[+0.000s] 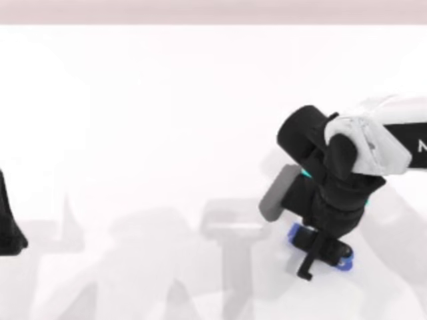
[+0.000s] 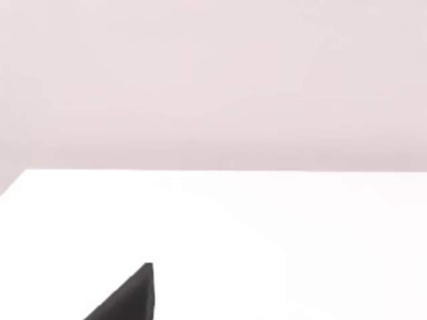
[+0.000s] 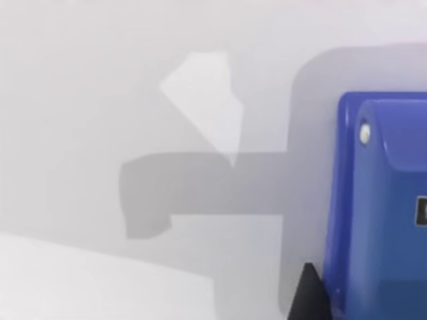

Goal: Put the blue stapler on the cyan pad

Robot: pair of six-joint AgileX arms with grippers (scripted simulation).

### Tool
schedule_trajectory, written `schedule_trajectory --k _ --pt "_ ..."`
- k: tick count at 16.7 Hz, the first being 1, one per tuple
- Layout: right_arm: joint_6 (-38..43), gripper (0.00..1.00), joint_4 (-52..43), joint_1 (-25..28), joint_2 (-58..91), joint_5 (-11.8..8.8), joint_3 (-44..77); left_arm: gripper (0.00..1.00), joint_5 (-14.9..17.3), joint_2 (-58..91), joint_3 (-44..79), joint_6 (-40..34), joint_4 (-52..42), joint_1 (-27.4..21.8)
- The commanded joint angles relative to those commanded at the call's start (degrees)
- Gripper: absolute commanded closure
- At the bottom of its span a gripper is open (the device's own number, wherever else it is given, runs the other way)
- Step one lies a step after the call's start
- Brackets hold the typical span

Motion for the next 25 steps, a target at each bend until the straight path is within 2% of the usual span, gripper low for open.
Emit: schedule_trajectory --k 10,18,25 --pt "-0.1 1.00 -1.0 0.0 -0.4 0.2 0.9 0.00 0.0 0.0 0.0 0.0 0.0 0.0" --pt "-0.4 1.00 -20.2 0.3 -6.8 0.1 12.7 0.00 0.0 0.0 0.0 0.0 0.0 0.0" --pt "-0.4 1.00 -22.0 0.0 -7.8 0.1 14.1 0.00 0.0 0.0 0.0 0.0 0.0 0.0"
